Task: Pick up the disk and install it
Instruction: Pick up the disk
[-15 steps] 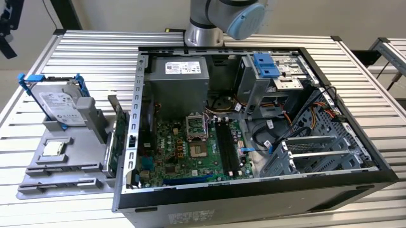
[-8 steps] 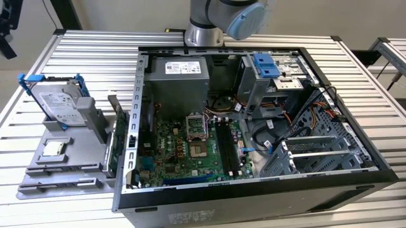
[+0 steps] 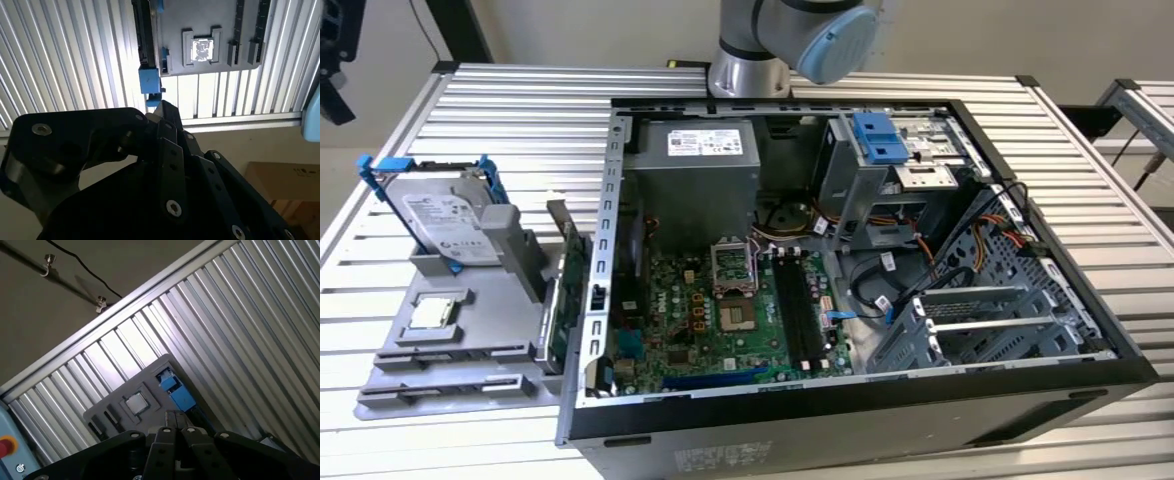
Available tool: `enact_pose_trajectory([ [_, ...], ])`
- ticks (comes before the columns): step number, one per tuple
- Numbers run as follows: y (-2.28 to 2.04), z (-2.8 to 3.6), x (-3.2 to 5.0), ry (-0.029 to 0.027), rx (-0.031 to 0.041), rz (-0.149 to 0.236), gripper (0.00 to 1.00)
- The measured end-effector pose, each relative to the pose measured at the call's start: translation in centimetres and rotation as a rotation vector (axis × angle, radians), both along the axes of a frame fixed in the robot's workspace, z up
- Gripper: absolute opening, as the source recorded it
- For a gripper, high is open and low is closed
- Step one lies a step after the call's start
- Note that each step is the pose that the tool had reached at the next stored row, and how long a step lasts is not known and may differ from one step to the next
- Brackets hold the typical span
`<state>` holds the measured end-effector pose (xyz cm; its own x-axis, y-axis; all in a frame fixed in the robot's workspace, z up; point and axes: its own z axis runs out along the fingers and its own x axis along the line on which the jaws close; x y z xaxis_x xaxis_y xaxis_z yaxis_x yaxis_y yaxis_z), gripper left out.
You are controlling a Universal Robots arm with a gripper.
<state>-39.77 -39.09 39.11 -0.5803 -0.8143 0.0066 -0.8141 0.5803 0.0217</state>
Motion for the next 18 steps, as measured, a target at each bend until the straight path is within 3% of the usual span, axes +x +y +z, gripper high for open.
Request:
enact_pose_trajectory([
  [14, 0.0, 0.0, 0.0, 0.0, -0.0003, 0.005, 0.0],
  [18, 0.0, 0.0, 0.0, 0.0, -0.0018, 0.021, 0.0],
])
